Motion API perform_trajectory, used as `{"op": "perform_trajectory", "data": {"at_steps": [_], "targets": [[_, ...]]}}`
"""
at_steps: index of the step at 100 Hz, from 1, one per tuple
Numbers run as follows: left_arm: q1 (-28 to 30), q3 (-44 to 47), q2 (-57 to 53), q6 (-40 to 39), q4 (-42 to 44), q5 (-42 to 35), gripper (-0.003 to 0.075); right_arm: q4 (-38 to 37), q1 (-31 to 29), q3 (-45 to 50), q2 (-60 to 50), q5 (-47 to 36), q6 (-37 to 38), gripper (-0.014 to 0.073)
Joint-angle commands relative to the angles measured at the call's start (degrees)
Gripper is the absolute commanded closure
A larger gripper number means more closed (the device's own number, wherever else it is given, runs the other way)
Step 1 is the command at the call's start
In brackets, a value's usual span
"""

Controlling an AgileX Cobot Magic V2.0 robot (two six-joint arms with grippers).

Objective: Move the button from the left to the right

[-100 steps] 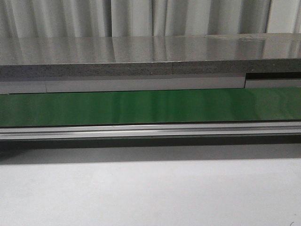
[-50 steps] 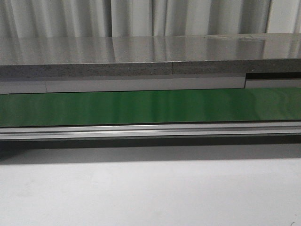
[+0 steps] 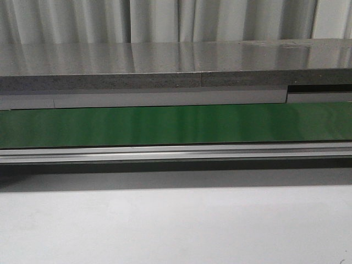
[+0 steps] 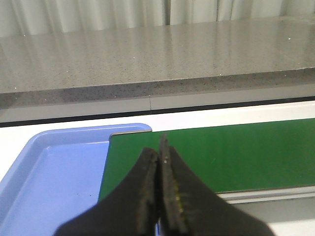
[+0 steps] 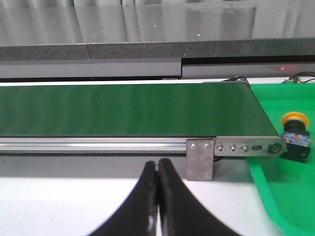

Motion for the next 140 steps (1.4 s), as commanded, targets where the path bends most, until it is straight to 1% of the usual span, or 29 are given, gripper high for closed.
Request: {"op": "perform_trajectory", "data": {"at_steps": [1,78,99,104,112,119,140], "targets": [[-0.4,-1.7,0.4,-0.2,-0.6,-4.9,0.0741,-0.6,0.1,-0.9,-1.1,-4.7,0.1,0.066],[-0.4,-1.7,0.4,-0.2,-0.6,-4.9,0.0741,-0.6,0.1,-0.9,-1.1,-4.7,0.1,0.066],[-0.4,-1.7,0.4,-0.2,0.2,-6.9,0.0741,-0.6,0.1,-0.9,-1.1,-4.7,0.1,0.066],[-0.4,-1.6,0.2,-2.0,2.1,-7.1,0.0741,-0.6,0.1,-0.9,-1.1,-4.7,0.1,0.066],[-0.4,-0.4,-0.6,-10.0,6.8,-8.1,0.0741,-0.6,0.1,-0.9,-1.1,-4.7,0.1,0.066],[-0.4,1.5,-1.9,-14.9,9.5,-8.7,0.0741,-0.6,0.1,-0.9,-1.1,-4.7,0.1,0.066],[-0.4,8.9,-8.0,-15.6,10.0,-11.5,0.0741,-0.6,0.1,-0.9,-1.1,-4.7,0.1,0.066]]}}
